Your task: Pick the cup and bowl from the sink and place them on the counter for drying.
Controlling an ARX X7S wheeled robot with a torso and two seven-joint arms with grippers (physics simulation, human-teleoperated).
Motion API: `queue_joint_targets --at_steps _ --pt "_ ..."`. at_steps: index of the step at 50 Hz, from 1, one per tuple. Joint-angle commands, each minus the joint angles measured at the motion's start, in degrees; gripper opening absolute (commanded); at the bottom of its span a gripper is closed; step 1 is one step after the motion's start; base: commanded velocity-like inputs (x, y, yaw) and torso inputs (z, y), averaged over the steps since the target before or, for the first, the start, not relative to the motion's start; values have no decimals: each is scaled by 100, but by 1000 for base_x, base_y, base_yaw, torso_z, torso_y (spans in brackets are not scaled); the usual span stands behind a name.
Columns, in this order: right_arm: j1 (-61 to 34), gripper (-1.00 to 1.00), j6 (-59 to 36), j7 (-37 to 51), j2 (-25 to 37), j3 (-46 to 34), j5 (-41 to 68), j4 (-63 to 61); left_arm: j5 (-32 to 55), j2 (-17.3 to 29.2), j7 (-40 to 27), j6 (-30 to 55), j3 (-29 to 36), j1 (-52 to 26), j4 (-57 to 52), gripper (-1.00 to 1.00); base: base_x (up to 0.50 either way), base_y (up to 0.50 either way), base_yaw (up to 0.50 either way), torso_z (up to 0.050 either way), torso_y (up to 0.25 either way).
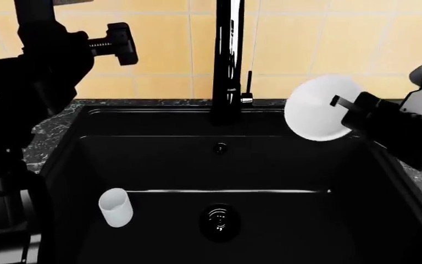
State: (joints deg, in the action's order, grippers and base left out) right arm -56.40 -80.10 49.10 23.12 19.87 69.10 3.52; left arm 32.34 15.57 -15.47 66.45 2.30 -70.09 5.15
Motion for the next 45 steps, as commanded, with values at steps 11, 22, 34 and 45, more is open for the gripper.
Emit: queue_joint_targets --at_steps 11,22,34,45 --pt "488 -100 1232 1073 365 422 -555 -1377 38 -103 28 -192 -56 134 50 100 0 0 0 0 0" --pt "743 -100 1943 1370 314 943 -1034 -1376 116 -121 -49 -125 -123 208 -35 100 0 0 0 0 0" --pt "944 -100 2650 1392 169 1450 -1352 -1189 184 -68 -79 -82 -186 259 -97 100 0 0 0 0 0" --pt "754 -100 3188 1104 431 1437 -1866 -375 222 -59 -133 -61 -196 283 -179 100 0 0 0 0 0"
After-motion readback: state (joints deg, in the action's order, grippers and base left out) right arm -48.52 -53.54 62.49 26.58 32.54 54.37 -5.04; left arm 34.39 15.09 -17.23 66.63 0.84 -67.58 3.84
